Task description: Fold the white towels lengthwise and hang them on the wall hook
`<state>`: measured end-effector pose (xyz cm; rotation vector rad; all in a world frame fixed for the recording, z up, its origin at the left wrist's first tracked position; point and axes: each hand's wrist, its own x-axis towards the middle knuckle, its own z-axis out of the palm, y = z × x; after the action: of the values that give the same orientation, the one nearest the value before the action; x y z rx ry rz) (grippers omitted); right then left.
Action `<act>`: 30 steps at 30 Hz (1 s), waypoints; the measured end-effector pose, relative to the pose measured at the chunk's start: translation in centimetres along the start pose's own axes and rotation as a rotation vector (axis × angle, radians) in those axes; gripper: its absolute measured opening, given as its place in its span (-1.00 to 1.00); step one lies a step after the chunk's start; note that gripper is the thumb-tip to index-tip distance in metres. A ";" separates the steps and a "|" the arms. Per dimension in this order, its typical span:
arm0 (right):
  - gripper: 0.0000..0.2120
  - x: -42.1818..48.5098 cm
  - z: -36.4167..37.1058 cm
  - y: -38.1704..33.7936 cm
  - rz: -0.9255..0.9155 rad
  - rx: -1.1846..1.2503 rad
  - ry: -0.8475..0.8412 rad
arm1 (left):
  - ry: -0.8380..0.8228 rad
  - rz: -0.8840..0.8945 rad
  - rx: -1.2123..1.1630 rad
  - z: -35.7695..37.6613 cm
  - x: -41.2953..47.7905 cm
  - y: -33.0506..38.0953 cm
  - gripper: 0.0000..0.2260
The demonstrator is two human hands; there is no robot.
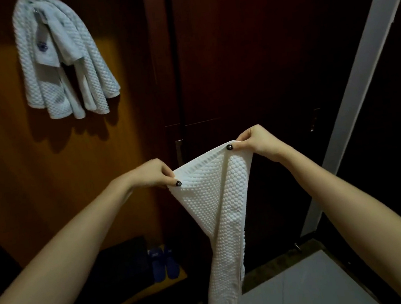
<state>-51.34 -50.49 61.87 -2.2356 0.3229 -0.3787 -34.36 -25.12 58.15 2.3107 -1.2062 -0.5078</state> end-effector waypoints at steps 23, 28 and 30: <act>-0.86 2.1 0.5 -1.2 -0.144 0.007 -0.025 | 0.439 0.209 -0.491 -7.6 -2.3 -1.7 -0.88; -0.89 3.5 1.2 -3.6 -0.247 -0.127 -0.030 | 0.565 0.189 -0.335 -9.2 -3.9 -2.8 -0.90; -0.87 4.1 1.5 -4.4 -0.295 -0.232 -0.005 | 0.614 0.181 -0.298 -9.5 -4.3 -3.0 -0.91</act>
<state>-46.55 -48.09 65.01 -2.5195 0.0327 -0.5136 -29.75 -17.72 64.58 1.8739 -0.9412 0.0893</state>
